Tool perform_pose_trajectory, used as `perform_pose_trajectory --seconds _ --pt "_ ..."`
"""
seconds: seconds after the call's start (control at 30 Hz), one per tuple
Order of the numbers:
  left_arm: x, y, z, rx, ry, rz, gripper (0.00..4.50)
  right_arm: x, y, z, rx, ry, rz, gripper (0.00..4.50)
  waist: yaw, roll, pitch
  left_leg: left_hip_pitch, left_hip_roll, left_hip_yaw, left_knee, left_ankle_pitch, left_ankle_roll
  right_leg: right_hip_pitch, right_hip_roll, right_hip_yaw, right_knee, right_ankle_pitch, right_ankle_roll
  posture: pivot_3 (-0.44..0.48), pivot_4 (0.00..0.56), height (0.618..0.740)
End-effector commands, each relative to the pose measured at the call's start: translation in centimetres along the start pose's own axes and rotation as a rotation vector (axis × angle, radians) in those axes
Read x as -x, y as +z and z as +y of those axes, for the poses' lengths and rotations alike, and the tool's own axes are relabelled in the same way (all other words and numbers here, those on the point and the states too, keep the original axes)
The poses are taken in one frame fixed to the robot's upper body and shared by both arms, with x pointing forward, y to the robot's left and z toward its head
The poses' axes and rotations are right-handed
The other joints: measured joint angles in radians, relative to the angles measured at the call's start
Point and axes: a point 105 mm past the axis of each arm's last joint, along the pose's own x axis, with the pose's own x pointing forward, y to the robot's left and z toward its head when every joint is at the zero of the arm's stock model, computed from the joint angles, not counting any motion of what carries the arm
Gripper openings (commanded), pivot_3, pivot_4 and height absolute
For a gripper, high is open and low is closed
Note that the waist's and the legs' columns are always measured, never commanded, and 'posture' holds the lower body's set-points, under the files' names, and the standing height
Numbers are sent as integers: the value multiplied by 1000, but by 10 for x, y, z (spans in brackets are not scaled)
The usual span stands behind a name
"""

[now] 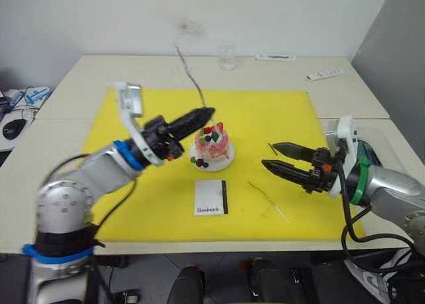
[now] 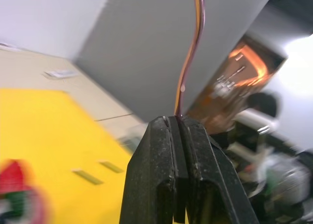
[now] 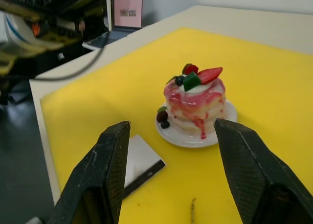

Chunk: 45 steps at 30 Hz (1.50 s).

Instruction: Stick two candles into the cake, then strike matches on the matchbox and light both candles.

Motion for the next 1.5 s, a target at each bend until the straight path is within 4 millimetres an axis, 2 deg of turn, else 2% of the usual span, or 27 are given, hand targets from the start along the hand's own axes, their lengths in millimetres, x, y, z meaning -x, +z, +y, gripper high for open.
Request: perform_pose_trajectory --seconds 0.03,0.17,0.37,0.87,1.0,1.5 --pt "20 7 25 -202 97 57 0 0 21 9 157 49 -39 2821 0 1 0 0 0 0 0 0 0 0 0 0 0 0 0 0 150 740" --pt "34 -12 56 -265 175 120 0 -5 26 16 232 118 -19 2821 2 0 1 -2 0 1 0 0 0 -1 -1 0 -2 0 0 0 150 740" --pt "18 -24 72 -269 167 87 0 -14 31 19 278 158 -18 2821 10 -2 2 -9 0 -2 2 0 0 -4 -2 -3 -2 1 1 0 150 740" --pt "-19 -35 66 -255 41 47 0 -26 26 27 291 160 -49 2821 5 -2 2 -8 0 -2 2 0 0 -4 -1 -3 -1 4 7 0 150 740" --pt "-22 -42 67 -258 37 55 0 -26 23 27 293 152 -52 2821 5 -2 2 -8 0 -2 2 0 0 -4 -1 -3 -1 4 7 0 150 740" --pt "-28 -47 78 -254 58 38 0 -26 24 29 290 141 -60 2821 5 -2 2 -8 0 -2 3 0 0 -4 -1 -3 0 5 7 0 150 740"
